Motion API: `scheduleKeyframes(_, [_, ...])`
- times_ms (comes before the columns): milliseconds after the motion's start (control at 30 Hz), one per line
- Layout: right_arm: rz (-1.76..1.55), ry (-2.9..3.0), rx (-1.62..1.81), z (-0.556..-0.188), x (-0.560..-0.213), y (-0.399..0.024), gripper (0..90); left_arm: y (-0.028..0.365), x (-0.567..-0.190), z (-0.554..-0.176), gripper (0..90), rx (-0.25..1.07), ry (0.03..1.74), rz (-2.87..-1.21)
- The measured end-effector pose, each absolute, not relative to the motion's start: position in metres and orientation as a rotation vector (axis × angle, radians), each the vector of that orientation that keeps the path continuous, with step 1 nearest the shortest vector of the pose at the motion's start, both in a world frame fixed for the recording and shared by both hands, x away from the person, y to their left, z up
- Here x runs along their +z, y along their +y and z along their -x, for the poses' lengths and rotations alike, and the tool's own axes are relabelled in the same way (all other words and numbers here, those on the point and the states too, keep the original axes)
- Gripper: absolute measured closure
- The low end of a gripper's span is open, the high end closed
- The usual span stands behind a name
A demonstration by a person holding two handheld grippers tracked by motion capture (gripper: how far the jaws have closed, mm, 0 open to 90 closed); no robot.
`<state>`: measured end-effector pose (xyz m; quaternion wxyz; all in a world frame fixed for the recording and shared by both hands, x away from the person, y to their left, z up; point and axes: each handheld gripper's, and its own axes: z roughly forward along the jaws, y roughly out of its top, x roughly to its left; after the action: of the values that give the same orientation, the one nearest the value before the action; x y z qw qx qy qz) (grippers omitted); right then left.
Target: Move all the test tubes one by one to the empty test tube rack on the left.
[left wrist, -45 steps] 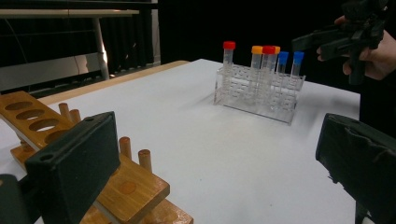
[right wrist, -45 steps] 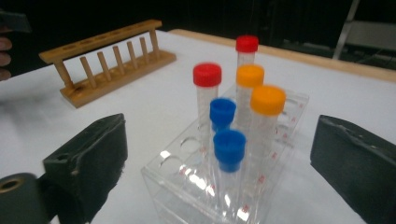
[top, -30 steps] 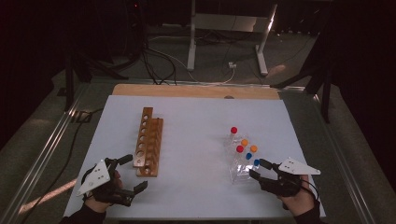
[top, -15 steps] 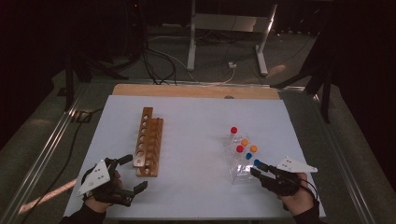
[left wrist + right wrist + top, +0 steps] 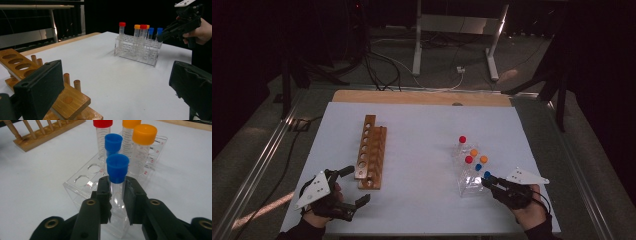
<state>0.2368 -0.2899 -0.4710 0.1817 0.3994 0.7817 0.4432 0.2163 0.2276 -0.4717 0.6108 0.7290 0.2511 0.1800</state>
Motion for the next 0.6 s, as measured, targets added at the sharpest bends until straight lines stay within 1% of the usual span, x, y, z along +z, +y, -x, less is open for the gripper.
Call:
scheduleKeyframes(267, [-1.127, 2.200, 1.247, -0.236, -0.469, -0.290, 76.5, 0.228, -0.472, -0.216, 0.6, 0.416, 0.580, -1.683])
scheduleKeyframes(600, [-1.118, 2.171, 1.286, -0.234, -0.458, -0.294, 76.5, 0.227, -0.472, -0.216, 0.6, 0.417, 0.581, -1.684])
